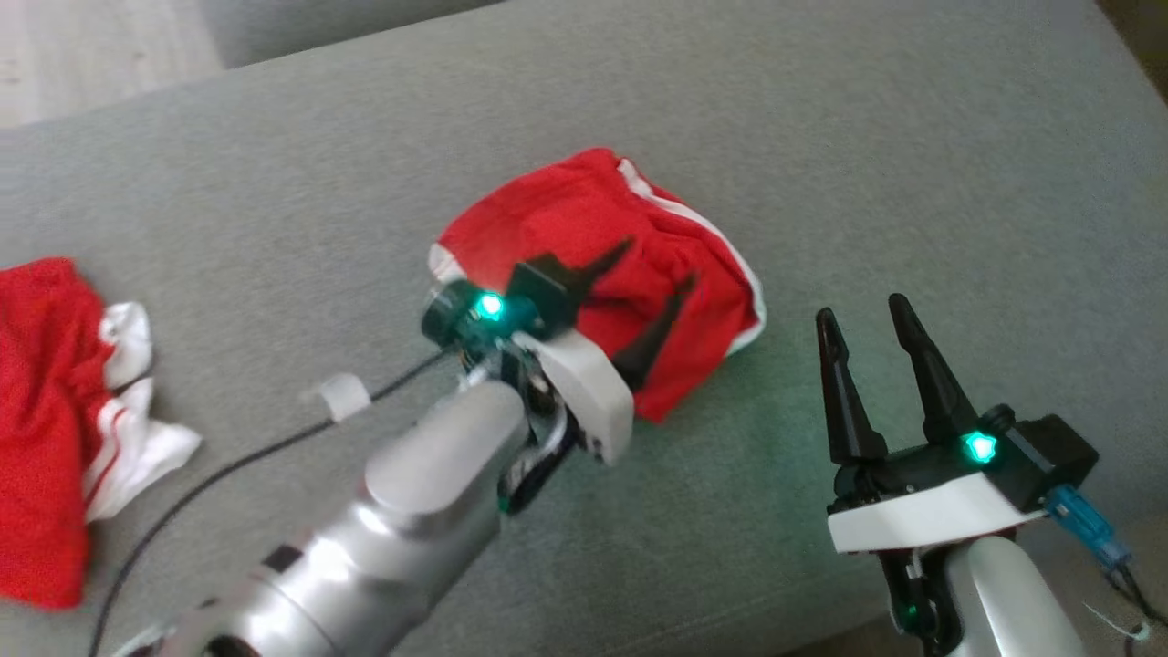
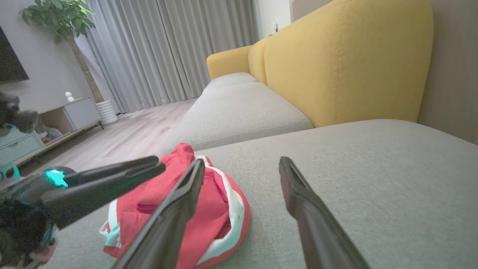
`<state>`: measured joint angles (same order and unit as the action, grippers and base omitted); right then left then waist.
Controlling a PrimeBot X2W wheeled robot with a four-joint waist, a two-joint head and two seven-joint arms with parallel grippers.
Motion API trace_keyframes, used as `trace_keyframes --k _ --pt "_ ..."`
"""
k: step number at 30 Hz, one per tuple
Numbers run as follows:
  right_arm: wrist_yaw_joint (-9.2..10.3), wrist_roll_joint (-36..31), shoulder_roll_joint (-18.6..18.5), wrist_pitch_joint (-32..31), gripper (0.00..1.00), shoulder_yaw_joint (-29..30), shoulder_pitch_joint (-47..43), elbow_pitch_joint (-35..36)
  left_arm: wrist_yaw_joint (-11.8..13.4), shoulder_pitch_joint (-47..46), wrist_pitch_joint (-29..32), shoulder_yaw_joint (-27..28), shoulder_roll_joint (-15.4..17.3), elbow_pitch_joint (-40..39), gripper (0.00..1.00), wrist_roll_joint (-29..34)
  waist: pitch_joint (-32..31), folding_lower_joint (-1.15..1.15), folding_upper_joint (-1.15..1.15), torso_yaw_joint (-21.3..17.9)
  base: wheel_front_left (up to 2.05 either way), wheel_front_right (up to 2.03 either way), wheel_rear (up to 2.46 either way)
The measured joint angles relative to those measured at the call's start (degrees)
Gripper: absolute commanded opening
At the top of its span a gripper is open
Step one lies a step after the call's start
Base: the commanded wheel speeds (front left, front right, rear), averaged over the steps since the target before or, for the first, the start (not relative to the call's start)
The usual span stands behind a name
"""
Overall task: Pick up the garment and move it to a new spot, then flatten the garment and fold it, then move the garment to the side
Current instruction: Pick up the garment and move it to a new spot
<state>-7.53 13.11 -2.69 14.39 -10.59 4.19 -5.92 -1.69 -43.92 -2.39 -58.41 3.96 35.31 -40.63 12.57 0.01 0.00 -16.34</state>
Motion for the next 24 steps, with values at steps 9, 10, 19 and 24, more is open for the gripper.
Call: trace_keyframes --k 9,10,19,24 --pt "0.00 -1.1 0.0 0.0 1.00 1.9 -0.1 -0.7 5.3 -4.2 -9.5 6.8 4.9 0.4 1.00 1.9 -3.4 -0.01 0.00 6.7 0.00 0.00 0.00" --pt "0.00 -0.9 0.0 0.0 1.00 2.1 -0.1 -1.0 6.0 -4.0 -10.2 7.4 6.3 -0.1 1.00 1.9 -3.9 -0.01 0.00 7.7 0.00 0.00 0.00" --pt "0.00 -1.4 0.0 0.0 1.00 3.4 -0.5 -1.7 13.2 12.5 -12.1 12.8 16.8 -11.5 1.00 3.9 -7.3 -0.01 0.00 14.3 0.00 0.00 0.00" --pt "0.00 -2.0 0.0 0.0 1.00 4.4 -2.1 -2.3 16.9 25.0 -12.1 18.3 18.5 -20.7 1.00 4.5 -8.5 -0.02 0.00 15.8 0.00 0.00 0.00"
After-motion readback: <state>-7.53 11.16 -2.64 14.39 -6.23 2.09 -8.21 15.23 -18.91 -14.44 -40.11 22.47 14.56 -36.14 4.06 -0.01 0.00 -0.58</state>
